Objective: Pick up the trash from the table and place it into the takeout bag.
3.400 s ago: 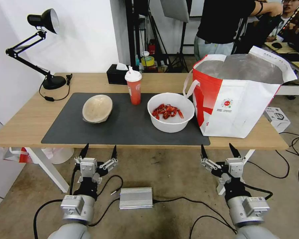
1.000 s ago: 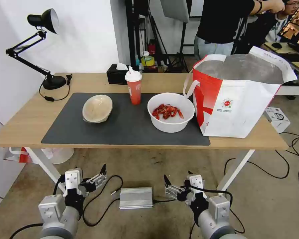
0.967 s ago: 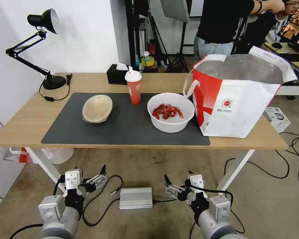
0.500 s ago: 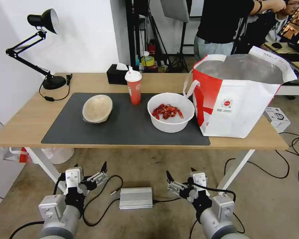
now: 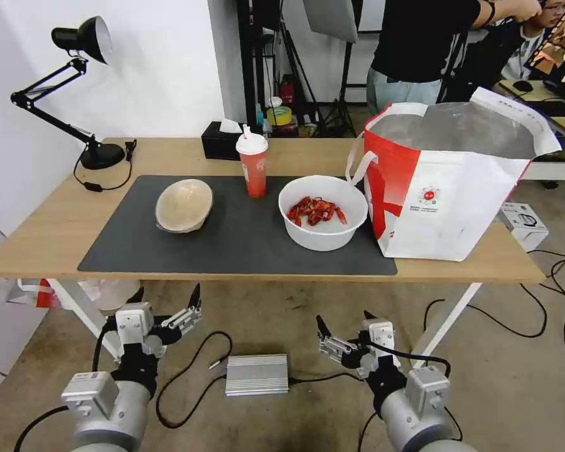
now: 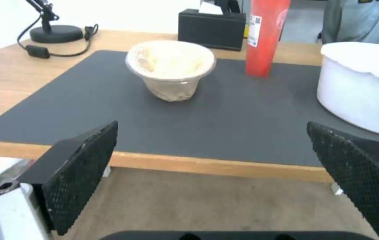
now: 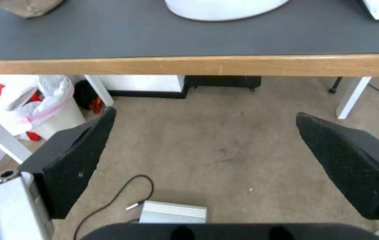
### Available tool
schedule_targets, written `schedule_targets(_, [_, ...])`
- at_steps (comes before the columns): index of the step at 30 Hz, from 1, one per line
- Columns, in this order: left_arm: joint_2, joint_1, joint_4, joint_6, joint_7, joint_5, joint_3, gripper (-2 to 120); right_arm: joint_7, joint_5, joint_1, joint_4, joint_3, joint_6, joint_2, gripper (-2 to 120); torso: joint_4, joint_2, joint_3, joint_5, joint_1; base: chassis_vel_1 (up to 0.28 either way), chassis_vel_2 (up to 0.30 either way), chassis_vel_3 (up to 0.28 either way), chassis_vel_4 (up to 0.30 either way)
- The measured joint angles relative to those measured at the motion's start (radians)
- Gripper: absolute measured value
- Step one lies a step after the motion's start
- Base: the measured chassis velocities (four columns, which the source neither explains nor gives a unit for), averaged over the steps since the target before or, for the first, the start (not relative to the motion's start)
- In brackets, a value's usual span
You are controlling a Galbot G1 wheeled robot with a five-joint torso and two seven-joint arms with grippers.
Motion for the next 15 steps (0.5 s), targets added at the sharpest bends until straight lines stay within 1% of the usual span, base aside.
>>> schedule_targets(7, [0.0, 0.0, 0.0, -0.006, 0.0, 0.001, 0.0, 100, -0.001, -0.001, -0.001, 0.005, 0.0, 0.006, 0.001, 100, 0.0, 0.0, 0.0, 0.0, 0.0, 0.0, 0.0, 0.0, 0.0])
schedule_targets(15, [0.002, 0.003, 0.004, -0.021, 0.003, 0.002, -0.001, 100, -0.008, -0.032, -0.011, 0.028, 0.007, 0.033, 0.001, 100, 0.0, 0.0, 0.0, 0.0, 0.0, 0.0, 0.0, 0.0, 0.0])
